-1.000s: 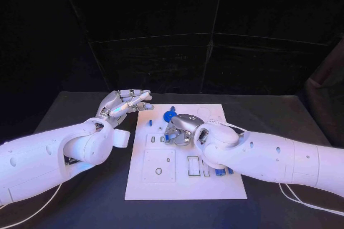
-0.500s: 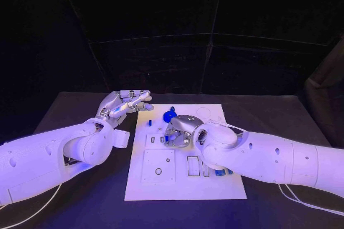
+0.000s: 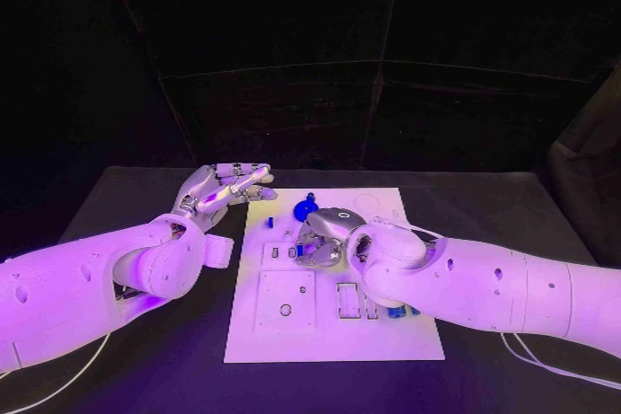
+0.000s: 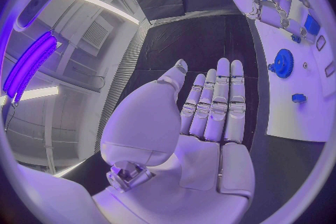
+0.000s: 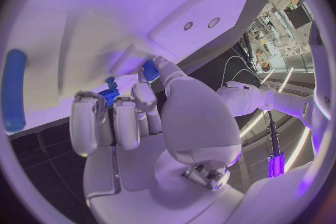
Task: Assemble the parts on the task board
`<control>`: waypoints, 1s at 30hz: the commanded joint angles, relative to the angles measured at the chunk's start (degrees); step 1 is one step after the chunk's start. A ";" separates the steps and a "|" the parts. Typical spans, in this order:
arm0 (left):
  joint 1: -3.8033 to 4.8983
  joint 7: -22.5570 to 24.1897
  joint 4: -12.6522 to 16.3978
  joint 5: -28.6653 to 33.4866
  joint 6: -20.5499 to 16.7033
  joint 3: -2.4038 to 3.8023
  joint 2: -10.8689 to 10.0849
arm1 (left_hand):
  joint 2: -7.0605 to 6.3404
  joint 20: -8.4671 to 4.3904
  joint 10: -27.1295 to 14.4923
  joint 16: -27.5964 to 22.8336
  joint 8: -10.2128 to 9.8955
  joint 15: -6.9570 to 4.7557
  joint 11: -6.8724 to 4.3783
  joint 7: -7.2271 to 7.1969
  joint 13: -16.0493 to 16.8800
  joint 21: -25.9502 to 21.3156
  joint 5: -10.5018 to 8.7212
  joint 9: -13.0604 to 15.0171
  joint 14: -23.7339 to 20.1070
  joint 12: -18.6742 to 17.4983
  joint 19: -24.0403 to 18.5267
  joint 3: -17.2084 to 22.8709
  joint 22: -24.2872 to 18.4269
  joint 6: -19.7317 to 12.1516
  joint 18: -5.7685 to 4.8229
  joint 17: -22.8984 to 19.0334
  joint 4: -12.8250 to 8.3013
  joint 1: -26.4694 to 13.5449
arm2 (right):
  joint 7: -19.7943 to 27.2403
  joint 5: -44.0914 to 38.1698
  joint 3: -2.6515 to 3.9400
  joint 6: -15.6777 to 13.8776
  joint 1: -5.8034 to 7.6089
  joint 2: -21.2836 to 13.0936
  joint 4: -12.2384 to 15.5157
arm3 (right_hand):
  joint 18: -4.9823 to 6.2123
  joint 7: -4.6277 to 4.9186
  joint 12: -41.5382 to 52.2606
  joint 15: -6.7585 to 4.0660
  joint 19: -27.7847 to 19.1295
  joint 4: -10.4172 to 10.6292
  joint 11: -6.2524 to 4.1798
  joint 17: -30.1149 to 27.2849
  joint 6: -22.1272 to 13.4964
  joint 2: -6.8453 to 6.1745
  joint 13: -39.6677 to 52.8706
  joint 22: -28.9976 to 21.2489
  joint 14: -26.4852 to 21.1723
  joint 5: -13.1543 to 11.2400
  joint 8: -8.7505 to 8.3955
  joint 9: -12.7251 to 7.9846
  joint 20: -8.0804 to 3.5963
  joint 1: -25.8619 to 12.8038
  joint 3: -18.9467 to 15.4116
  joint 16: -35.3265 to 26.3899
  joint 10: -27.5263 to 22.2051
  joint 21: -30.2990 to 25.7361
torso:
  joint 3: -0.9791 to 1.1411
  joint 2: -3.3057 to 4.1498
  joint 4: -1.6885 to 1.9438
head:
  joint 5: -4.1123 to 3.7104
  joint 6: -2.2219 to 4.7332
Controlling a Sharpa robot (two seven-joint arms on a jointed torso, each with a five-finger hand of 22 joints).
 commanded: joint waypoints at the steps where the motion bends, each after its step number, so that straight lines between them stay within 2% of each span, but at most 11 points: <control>1: 0.10 0.01 0.07 0.05 0.73 0.05 0.03 | 0.61 0.02 0.39 -0.19 -0.13 -0.02 -0.20 -0.14 0.03 -0.31 -0.28 0.02 0.42 -0.16 0.27 0.00 -0.05 0.44 0.85 0.09 -0.23 0.01 | -1.10 -0.54 -0.17 0.07 -0.15 0.03 -0.05 | 0.36 0.03 -1.43 0.65 -0.65 0.58 0.02 4.59 -0.90 -0.74 -1.15 4.34 3.74 -1.30 -0.28 -0.09 -0.03 -0.72 -0.55 -0.47 -0.94 -0.37 | 0.03 0.01 0.01 | 0.02 0.02; 3: 0.10 -0.02 0.05 0.05 0.75 0.05 0.03 | 0.61 0.02 0.39 -0.19 -0.13 -0.02 -0.20 -0.14 0.03 -0.31 -0.28 0.02 0.42 -0.16 0.27 0.00 -0.05 0.44 0.85 0.09 -0.23 0.01 | -1.40 -0.69 -0.17 -0.67 -0.15 0.05 -0.02 | 0.43 0.12 -2.59 0.78 -0.86 1.67 0.17 4.40 -1.56 -2.00 -2.15 4.06 3.69 -2.66 -0.27 -0.10 0.09 -2.07 -1.80 -0.62 -1.53 -0.54 | 0.02 -0.01 0.00 | 0.00 0.04; 7: 0.10 -0.07 0.03 0.05 0.83 0.05 0.03 | 0.59 0.01 0.38 -0.23 -0.16 -0.01 -0.19 -0.14 0.02 -0.33 -0.28 0.01 0.41 -0.20 0.28 -0.02 -0.07 0.42 0.85 0.11 -0.27 0.00 | -2.04 -1.09 -0.17 -3.21 -0.16 -0.01 0.16 | 0.53 0.54 -4.18 1.09 -1.19 4.28 0.54 4.06 -3.49 -3.27 -3.75 3.58 3.60 -0.16 -0.27 -0.15 0.35 -3.49 -5.78 -0.92 -2.55 -0.85 | 0.03 0.01 0.02 | -0.06 0.03; 11: 0.10 -0.16 -0.05 0.05 0.92 0.05 0.04 | 0.61 0.01 0.40 -0.24 -0.17 -0.02 -0.21 -0.18 0.01 -0.33 -0.28 0.01 0.43 -0.21 0.29 -0.01 -0.08 0.44 0.85 0.13 -0.30 0.01 | -1.94 -1.64 -0.17 -6.46 -0.22 -0.25 0.60 | 0.68 1.00 -4.99 1.48 -1.65 7.12 1.13 3.57 -5.58 -3.04 -4.92 2.91 3.48 1.06 -0.07 -0.06 0.78 -1.85 -11.14 -1.33 -3.43 -1.28 | 0.07 -0.01 0.01 | -0.03 -0.03; 14: 0.09 -0.34 -0.19 0.03 1.00 0.05 0.05 | 0.71 -0.14 0.74 -0.12 -0.13 -0.24 -0.42 -0.45 0.01 -0.22 -0.28 0.02 1.00 -0.22 0.70 0.03 -0.06 0.69 0.90 0.36 -0.47 0.03 | -0.52 -1.86 -0.17 -9.92 -0.28 -0.83 1.52 | 0.81 1.27 -5.05 1.90 -1.83 11.50 1.45 3.25 -6.76 -2.75 -5.76 2.59 3.41 1.37 0.19 0.02 1.01 1.71 -15.50 -1.66 -3.95 -1.54 | 0.07 -0.02 0.04 | -0.03 0.00; 18: 0.09 -0.98 -0.54 -0.85 0.89 0.05 0.06 | 0.78 -1.13 1.76 1.29 -0.11 -1.26 -1.08 -1.02 -0.01 1.01 -0.26 0.03 4.37 -0.32 3.27 -0.04 0.37 1.41 0.95 1.67 -0.81 -0.27 | 5.07 -1.82 -0.16 -14.74 -0.32 -2.38 3.45 | 0.78 1.46 -4.35 1.83 -1.83 12.94 1.41 3.16 -6.97 -3.84 -5.49 2.56 3.40 1.15 0.21 0.00 1.12 2.47 -16.81 -1.76 -3.69 -1.59 | 0.12 -0.06 -0.07 | 0.11 0.04; 20: 0.09 -1.71 -0.76 -1.87 0.69 0.05 0.06 | 0.79 -2.35 2.96 3.29 -0.08 -2.33 -1.81 -1.47 0.09 2.76 -0.21 0.05 8.04 -0.14 6.25 -0.14 1.11 1.97 0.93 3.24 -0.87 -0.57 | 9.31 -0.92 -0.14 -17.00 -0.33 -3.72 4.84 | 0.79 1.46 -4.30 1.83 -1.85 13.00 1.41 3.14 -6.94 -3.91 -5.48 2.54 3.40 1.12 0.23 0.01 1.12 2.50 -16.94 -1.78 -3.66 -1.60 | 0.13 -0.08 -0.06 | 0.12 0.04; 24: 0.12 -6.36 -1.29 -7.17 1.10 0.05 -0.16 | 0.15 -4.75 7.89 9.66 0.22 -4.79 -3.64 -2.77 0.83 7.19 -0.24 0.16 16.48 1.40 12.68 -1.11 3.17 3.60 0.85 8.00 -0.11 -2.37 | 18.84 4.97 0.02 -18.11 -0.15 -7.50 7.86 | 0.94 1.43 -4.23 1.82 -2.34 12.77 1.38 2.74 -6.83 -2.29 -5.62 1.89 3.28 0.78 0.35 0.04 1.12 3.61 -16.52 -2.08 -3.80 -1.97 | 0.13 -0.17 -0.18 | 0.22 0.15; 26: 0.32 -11.61 -1.64 -12.02 2.42 0.06 -0.27 | -0.11 -6.20 11.97 16.31 0.85 -6.22 -5.08 -3.95 1.78 10.31 -0.16 0.40 19.48 2.96 16.38 -1.95 4.75 5.43 0.93 12.99 0.92 -3.94 | 23.56 11.96 0.37 -15.12 0.69 -10.22 9.28 | 1.32 1.38 -5.23 1.75 -3.56 11.99 1.31 1.40 -6.79 -0.87 -6.57 0.27 2.91 1.05 0.40 0.04 1.08 5.64 -15.83 -3.02 -4.57 -2.86 | 0.03 -0.25 -0.13 | 0.07 0.14; 28: 0.59 -16.80 -2.03 -16.12 4.04 0.06 -0.24 | -0.36 -7.56 14.76 34.15 0.92 -7.10 -6.40 -4.75 2.88 13.36 -0.09 0.45 20.89 4.06 18.93 -2.69 6.46 6.34 0.84 29.10 1.72 -4.95 | 26.00 18.03 0.57 -12.18 1.76 -12.22 9.73 | 2.02 1.26 -7.81 1.61 -5.81 10.89 1.15 -1.58 -6.51 0.33 -8.79 -2.73 2.03 1.05 0.60 0.10 0.97 7.89 -15.18 -5.15 -6.25 -4.57 | 0.06 -0.48 -0.24 | 0.27 0.06; 30: 1.28 -24.88 -2.61 -21.84 8.62 0.07 -0.02 | -0.07 -8.33 17.83 50.34 1.09 -7.98 -7.01 -5.71 5.08 16.54 -0.07 0.64 21.31 6.32 20.06 -4.14 8.46 7.15 0.56 44.81 3.90 -7.64 | 27.91 25.00 0.73 -8.56 3.36 -14.58 9.73 | 2.44 1.07 -8.96 1.43 -7.16 9.90 0.97 -3.39 -6.06 1.20 -9.93 -4.66 1.52 0.94 0.91 0.16 0.79 9.57 -14.93 -6.64 -6.86 -5.80 | 0.09 -0.75 -0.31 | 0.50 -0.29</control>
